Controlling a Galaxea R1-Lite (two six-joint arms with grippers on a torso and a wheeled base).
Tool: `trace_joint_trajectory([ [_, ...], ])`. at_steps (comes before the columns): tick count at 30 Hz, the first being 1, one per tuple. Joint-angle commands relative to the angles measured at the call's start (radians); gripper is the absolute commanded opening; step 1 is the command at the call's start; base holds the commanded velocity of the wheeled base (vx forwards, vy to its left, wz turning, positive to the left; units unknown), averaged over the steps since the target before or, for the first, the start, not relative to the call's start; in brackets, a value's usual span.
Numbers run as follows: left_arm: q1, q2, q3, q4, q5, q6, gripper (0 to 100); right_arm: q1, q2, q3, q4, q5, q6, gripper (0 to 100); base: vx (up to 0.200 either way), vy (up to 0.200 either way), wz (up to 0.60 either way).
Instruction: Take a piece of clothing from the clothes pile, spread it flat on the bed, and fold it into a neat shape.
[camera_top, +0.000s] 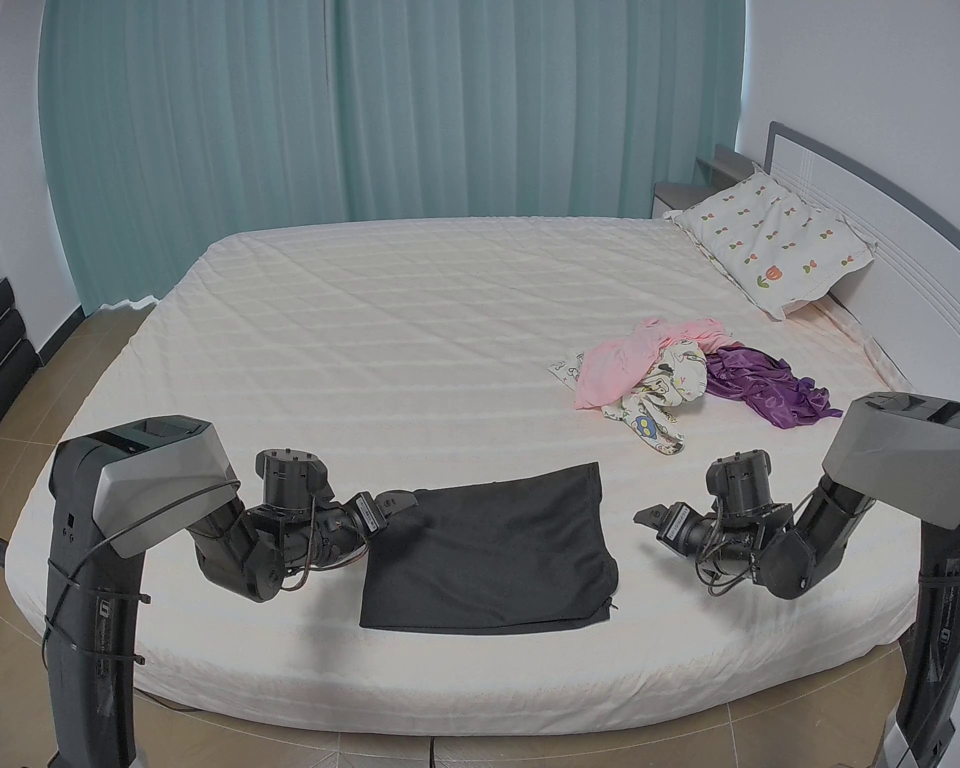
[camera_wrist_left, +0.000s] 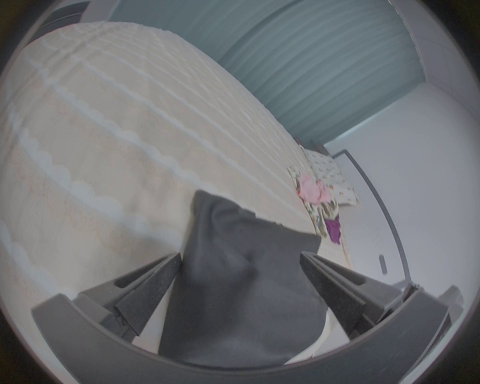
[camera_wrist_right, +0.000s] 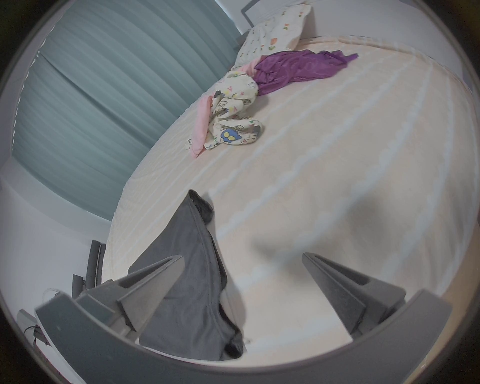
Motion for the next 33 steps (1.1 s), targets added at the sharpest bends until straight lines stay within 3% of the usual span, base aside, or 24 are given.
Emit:
trace_joint_trajectory([
  [1,-0.015,-0.060,0.108,-0.013,-0.061,0.079,100,0.001,-0.085,0.142,-0.055,0.010,0.040,100,0.000,0.000,0.00],
  [5,-0.016,-0.057,0.088,0.076,-0.057,0.122,100,-0.001,-0.085,0.181,-0.079,0.024,0.088,100,0.000,0.000,0.00],
  [9,-0.027,-0.055,0.073,0.102,-0.042,0.131,100,-0.001,-0.060,0.244,-0.208,0.039,0.134,100,0.000,0.000,0.00],
  [14,-0.021,-0.054,0.062,0.103,-0.019,0.136,100,-0.002,-0.032,0.305,-0.357,0.060,0.132,100,0.000,0.000,0.00],
  [33,-0.025,0.006,0.027,0.103,-0.013,0.231,100,0.004,-0.032,0.305,-0.389,0.091,0.142,100,0.000,0.000,0.00],
])
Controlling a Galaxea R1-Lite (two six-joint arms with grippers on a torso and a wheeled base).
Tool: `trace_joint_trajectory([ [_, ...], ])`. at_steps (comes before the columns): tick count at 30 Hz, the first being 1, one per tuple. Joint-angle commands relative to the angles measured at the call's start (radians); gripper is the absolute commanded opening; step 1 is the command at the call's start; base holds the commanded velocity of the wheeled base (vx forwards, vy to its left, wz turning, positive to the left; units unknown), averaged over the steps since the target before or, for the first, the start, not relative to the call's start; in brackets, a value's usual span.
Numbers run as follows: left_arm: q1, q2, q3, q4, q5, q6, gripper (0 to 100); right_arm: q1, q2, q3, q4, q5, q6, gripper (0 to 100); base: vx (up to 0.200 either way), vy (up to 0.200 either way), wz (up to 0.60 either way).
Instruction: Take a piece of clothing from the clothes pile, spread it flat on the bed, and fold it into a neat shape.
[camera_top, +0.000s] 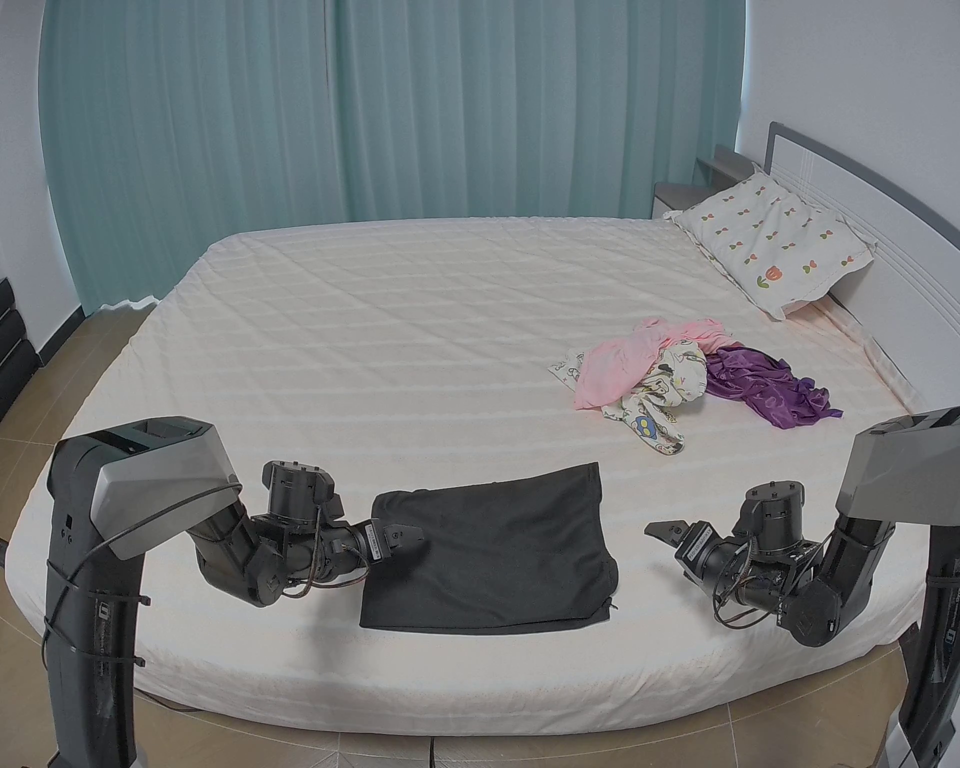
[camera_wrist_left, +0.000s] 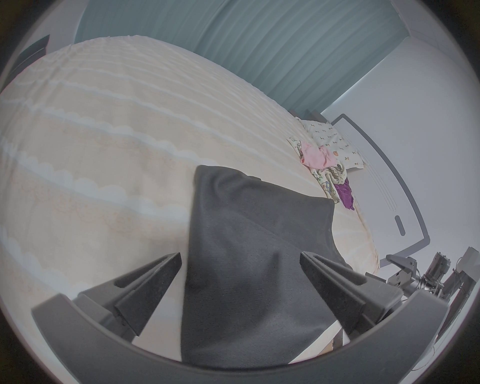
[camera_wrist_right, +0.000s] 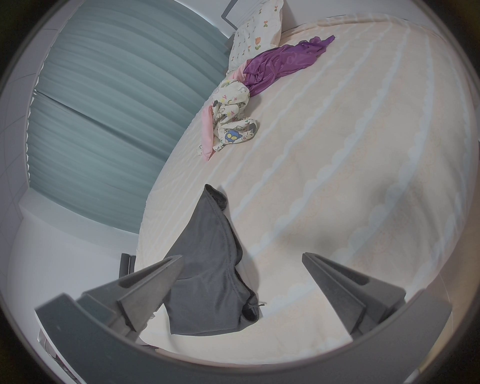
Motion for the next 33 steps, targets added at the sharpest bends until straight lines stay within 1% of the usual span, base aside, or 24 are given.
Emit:
trace_joint_trajectory([
  [1,-0.014,0.022,-0.015,-0.002,-0.005,-0.001,100,-0.001,0.005,0.001,-0.010,0.013,0.001,100,0.000,0.000,0.00],
  [7,-0.067,0.027,-0.018,-0.007,-0.010,0.001,100,-0.001,0.005,0.002,-0.016,0.022,0.004,100,0.000,0.000,0.00],
  [13,-0.078,0.040,-0.039,-0.004,-0.010,-0.001,100,-0.001,0.006,0.002,-0.016,0.031,0.013,100,0.000,0.000,0.00],
  [14,-0.076,0.040,-0.042,-0.002,-0.010,-0.001,0,-0.001,0.005,0.002,-0.016,0.037,0.022,100,0.000,0.000,0.00],
  [33,-0.072,0.031,-0.028,0.002,0.015,-0.007,0,-0.005,0.011,0.019,-0.017,0.039,0.030,100,0.000,0.000,0.00],
])
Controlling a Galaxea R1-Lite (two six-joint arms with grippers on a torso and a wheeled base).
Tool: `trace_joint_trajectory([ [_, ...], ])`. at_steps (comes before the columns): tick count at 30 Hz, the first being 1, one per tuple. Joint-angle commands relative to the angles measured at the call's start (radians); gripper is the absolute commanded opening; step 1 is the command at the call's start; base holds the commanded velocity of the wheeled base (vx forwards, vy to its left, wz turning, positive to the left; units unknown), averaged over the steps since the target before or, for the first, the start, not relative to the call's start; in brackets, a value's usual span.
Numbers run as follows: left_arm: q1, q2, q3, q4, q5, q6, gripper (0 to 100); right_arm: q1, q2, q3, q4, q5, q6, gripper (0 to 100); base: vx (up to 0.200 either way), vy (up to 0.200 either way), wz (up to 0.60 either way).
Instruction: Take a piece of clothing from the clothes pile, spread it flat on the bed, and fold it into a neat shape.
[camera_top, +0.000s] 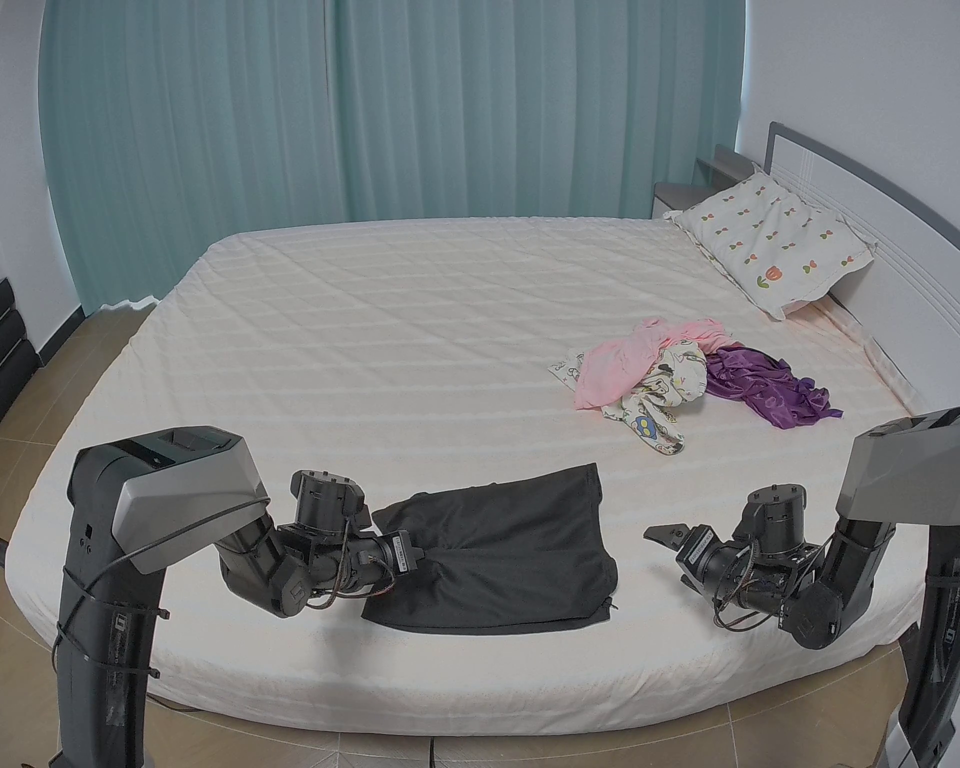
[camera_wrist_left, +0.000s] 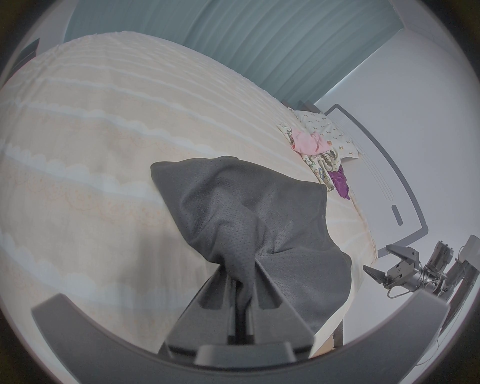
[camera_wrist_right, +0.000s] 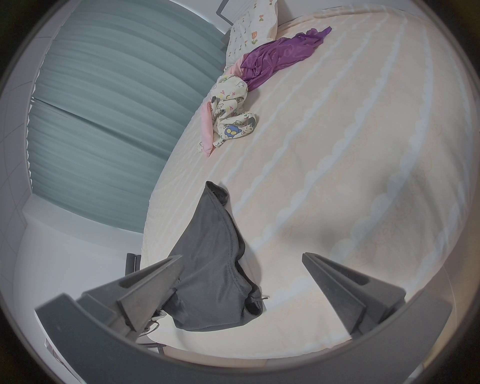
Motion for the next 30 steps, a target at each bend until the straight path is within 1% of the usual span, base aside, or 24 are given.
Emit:
trace_joint_trajectory([
  [1,0.000,-0.003,0.001,0.000,0.006,0.000,0,-0.001,0.006,0.004,-0.001,0.001,0.000,100,0.000,0.000,0.00],
  [7,0.000,-0.005,0.012,-0.005,0.018,-0.002,0,0.004,0.019,0.014,-0.037,0.001,-0.001,100,0.000,0.000,0.00],
  [11,0.000,-0.006,0.026,-0.014,0.018,0.000,0,0.004,0.023,0.021,-0.066,0.004,-0.003,100,0.000,0.200,0.00],
  [19,0.021,-0.025,0.038,-0.010,0.024,-0.002,0,0.004,0.023,0.021,-0.067,0.004,-0.003,100,0.000,0.200,0.00],
  [23,0.021,-0.067,0.090,-0.011,0.022,-0.017,0,0.001,0.023,0.021,-0.067,0.004,-0.003,100,0.000,0.200,0.00],
  [30,0.034,-0.075,0.095,-0.011,0.024,-0.022,0,-0.001,0.022,0.022,-0.067,0.004,-0.003,100,0.000,0.200,0.00],
])
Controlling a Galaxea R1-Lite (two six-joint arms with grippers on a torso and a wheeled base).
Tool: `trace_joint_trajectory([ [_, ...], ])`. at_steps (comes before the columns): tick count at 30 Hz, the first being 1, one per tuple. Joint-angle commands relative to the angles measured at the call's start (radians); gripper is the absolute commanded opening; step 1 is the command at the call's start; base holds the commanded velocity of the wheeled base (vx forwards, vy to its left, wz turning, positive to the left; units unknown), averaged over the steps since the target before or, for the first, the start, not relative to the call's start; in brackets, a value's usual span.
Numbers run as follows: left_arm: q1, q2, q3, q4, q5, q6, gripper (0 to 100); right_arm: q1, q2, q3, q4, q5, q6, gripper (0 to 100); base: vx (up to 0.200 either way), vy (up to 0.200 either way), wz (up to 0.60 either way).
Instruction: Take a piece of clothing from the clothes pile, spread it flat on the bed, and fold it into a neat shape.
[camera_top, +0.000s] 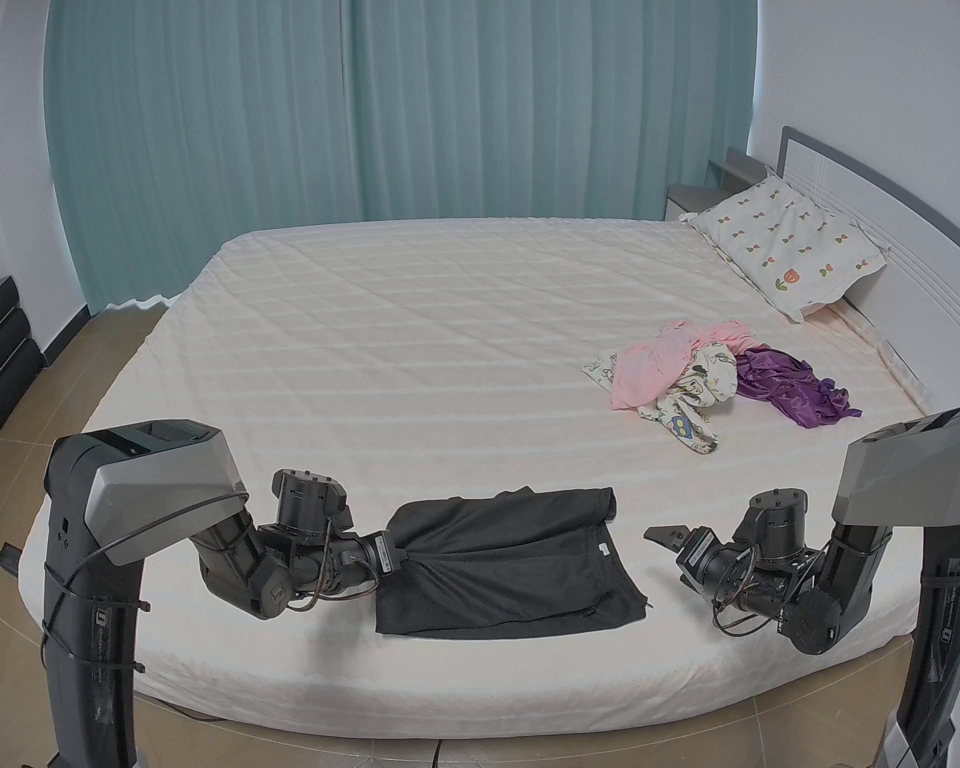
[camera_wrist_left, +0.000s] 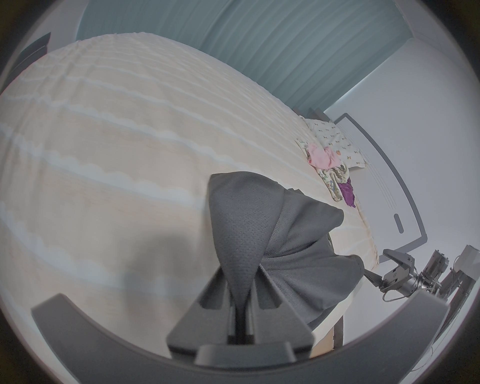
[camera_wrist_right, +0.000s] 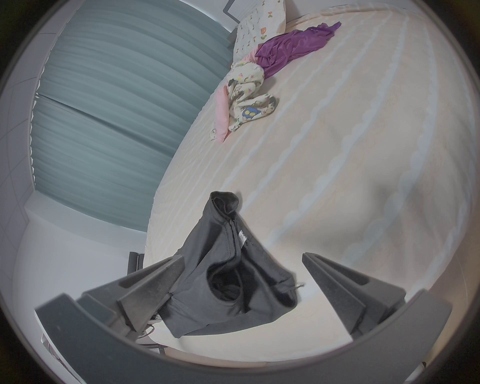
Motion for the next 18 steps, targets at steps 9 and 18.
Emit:
trace_joint_trajectory([
  [9,0.035,-0.014,0.003,0.000,-0.001,0.000,0,-0.002,0.002,0.001,-0.001,0.000,0.000,100,0.000,0.200,0.00],
  [18,0.042,-0.012,0.003,0.006,-0.001,0.001,0,-0.002,0.002,0.001,-0.001,0.000,0.000,100,0.000,0.200,0.00],
])
